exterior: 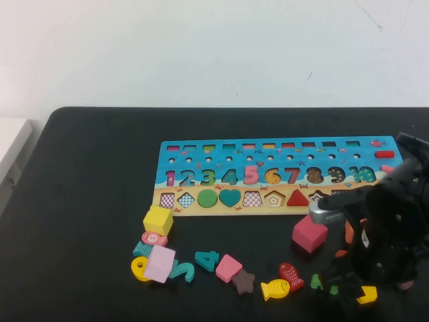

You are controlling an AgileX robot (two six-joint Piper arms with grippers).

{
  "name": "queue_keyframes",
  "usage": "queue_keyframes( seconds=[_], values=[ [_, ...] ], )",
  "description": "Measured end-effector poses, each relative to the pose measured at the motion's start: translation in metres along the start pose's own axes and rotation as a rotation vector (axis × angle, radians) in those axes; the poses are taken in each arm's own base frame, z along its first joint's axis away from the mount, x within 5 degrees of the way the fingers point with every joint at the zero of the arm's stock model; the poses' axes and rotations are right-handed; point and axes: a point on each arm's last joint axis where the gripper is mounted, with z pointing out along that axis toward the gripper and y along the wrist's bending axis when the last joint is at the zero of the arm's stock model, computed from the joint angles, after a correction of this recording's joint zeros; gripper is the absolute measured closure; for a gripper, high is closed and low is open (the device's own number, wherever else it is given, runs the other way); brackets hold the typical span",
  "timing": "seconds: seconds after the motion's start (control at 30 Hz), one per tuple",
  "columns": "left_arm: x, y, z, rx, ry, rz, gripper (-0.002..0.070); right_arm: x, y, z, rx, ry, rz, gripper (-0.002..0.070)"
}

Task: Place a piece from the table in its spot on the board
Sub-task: Pick up the "Pentagon"

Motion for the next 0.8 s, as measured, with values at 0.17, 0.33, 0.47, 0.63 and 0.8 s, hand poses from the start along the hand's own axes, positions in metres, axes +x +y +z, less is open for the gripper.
queue_keyframes(
  seconds=[0.17, 0.33, 0.47, 0.63, 0.8],
  values=[
    [0.000, 0.000, 0.000, 0.000, 0.000, 0.000, 0.0677, 0.009, -0.007, 0.012, -0.004, -0.002, 0.022, 0.0181],
    [0.000, 0.000, 0.000, 0.000, 0.000, 0.000, 0.0677, 0.006, -0.006, 0.013, -0.022, -0.043, 0.024, 0.0181],
    [0.000, 0.000, 0.000, 0.000, 0.000, -0.002, 0.0677, 0.004, -0.005, 0.013, -0.033, -0.068, 0.027, 0.0182],
    [0.000, 0.000, 0.000, 0.000, 0.000, -0.002, 0.0678, 0.004, -0.004, 0.018, -0.031, -0.056, 0.027, 0.0214],
    [0.000, 0.000, 0.000, 0.000, 0.000, -0.002, 0.0678, 0.004, -0.004, 0.020, -0.034, -0.052, 0.035, 0.0292]
  ],
)
